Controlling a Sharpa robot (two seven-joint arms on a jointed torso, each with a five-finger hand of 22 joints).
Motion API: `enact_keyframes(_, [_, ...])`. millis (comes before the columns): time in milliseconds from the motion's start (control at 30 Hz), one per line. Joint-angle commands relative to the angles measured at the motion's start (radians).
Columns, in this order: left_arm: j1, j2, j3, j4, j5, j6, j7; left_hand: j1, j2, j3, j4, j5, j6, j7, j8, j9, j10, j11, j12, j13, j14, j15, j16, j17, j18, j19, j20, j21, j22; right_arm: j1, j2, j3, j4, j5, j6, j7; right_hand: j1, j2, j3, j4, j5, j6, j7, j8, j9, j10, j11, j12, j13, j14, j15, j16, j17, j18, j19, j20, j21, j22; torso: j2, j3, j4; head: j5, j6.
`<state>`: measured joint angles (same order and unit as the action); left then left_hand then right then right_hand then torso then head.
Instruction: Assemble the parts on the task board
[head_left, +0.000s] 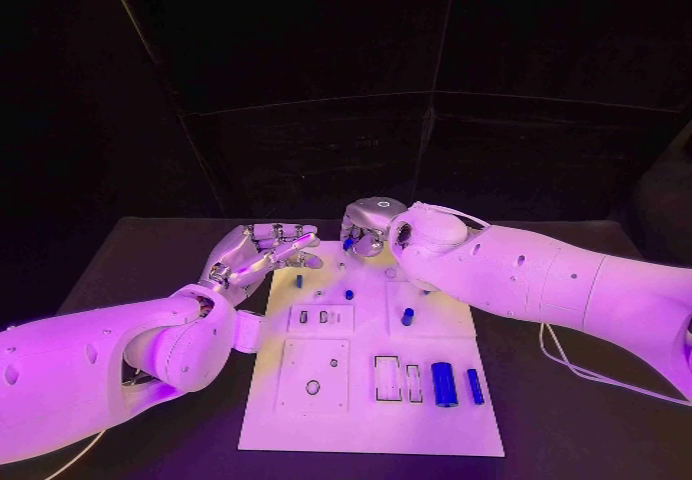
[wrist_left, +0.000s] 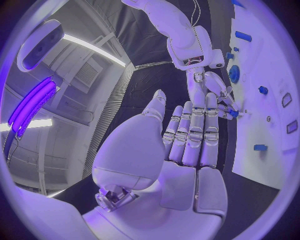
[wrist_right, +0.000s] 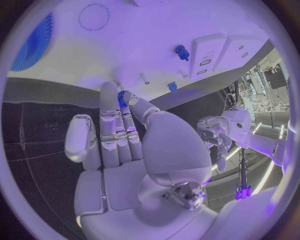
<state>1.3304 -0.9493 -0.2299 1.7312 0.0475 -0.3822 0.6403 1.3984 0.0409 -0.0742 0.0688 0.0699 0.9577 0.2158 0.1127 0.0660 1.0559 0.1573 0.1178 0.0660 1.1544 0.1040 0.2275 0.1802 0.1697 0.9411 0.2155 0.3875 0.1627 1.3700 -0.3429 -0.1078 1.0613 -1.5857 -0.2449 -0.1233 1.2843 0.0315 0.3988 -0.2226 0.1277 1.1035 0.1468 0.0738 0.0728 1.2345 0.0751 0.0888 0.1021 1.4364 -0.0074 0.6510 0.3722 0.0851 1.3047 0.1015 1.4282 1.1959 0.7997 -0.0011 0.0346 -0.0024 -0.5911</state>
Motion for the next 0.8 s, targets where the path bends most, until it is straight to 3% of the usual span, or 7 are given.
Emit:
enact_keyframes(33, [0.002, -0.001, 0.001, 0.002, -0.006, 0.009, 0.005, 0.004, 0.007, -0.001, -0.005, -0.006, 0.004, 0.005, -0.005, -0.001, -0.001, 0.005, -0.002, -0.001, 0.004, 0.0, -0.003, 0.001, 0.013, 0.008, -0.002, 0.006, -0.001, 0.002, 0.001, 0.001, -0.001, -0.009, 0.035, -0.002, 0.0, -0.007, 0.007, 0.001, 0.002, 0.005, 0.006, 0.003, 0.002, 0.001, 0.001, -0.003, -0.001, -0.002, -0.001, 0.004, -0.001, -0.006, 0.009, 0.001, 0.003, 0.001, 0.001, -0.0004, 0.0001, 0.001, -0.001])
enact_keyframes(567, [0.005, -0.002, 0.001, 0.002, -0.006, 0.009, 0.005, 0.004, 0.007, -0.001, -0.005, -0.006, 0.004, 0.005, -0.005, -0.001, -0.001, 0.005, -0.002, -0.001, 0.004, 0.0, -0.003, 0.001, 0.013, 0.008, -0.002, 0.006, -0.001, 0.002, -0.002, 0.001, 0.004, -0.017, 0.039, -0.009, -0.003, -0.011, 0.009, 0.004, 0.003, 0.002, 0.007, 0.001, 0.002, -0.002, 0.002, -0.006, -0.001, -0.002, 0.0, 0.004, -0.001, -0.006, 0.008, 0.002, 0.003, 0.001, 0.001, -0.0007, 0.0004, 0.002, -0.003])
enact_keyframes(733, [0.005, -0.002, 0.001, 0.002, -0.006, 0.009, 0.005, 0.004, 0.007, -0.001, -0.005, -0.006, 0.004, 0.005, -0.005, -0.001, -0.001, 0.005, -0.002, -0.001, 0.004, 0.0, -0.003, 0.001, 0.013, 0.008, -0.002, 0.006, -0.001, 0.002, 0.003, 0.0, -0.003, -0.018, 0.023, -0.008, -0.019, -0.039, 0.02, 0.018, 0.002, -0.053, 0.026, -0.014, -0.008, -0.058, 0.021, -0.028, -0.014, -0.003, 0.013, 0.005, -0.002, -0.005, 0.0, 0.01, -0.001, -0.008, 0.001, -0.001, 0.0005, 0.003, -0.003])
enact_keyframes(800, [0.005, -0.002, 0.001, 0.002, -0.006, 0.01, 0.004, 0.004, 0.008, -0.002, -0.007, -0.006, 0.004, 0.006, -0.006, -0.001, -0.001, 0.005, -0.004, -0.001, 0.003, 0.001, -0.006, 0.002, 0.013, 0.008, -0.002, 0.006, -0.002, 0.002, 0.006, 0.0, -0.007, -0.018, 0.019, -0.009, -0.031, -0.059, 0.021, 0.03, 0.001, -0.106, 0.037, -0.015, -0.011, -0.093, 0.031, -0.026, -0.023, -0.003, 0.021, 0.007, -0.003, -0.003, -0.008, 0.018, -0.005, -0.017, 0.001, -0.0009, 0.0012, 0.004, -0.002])
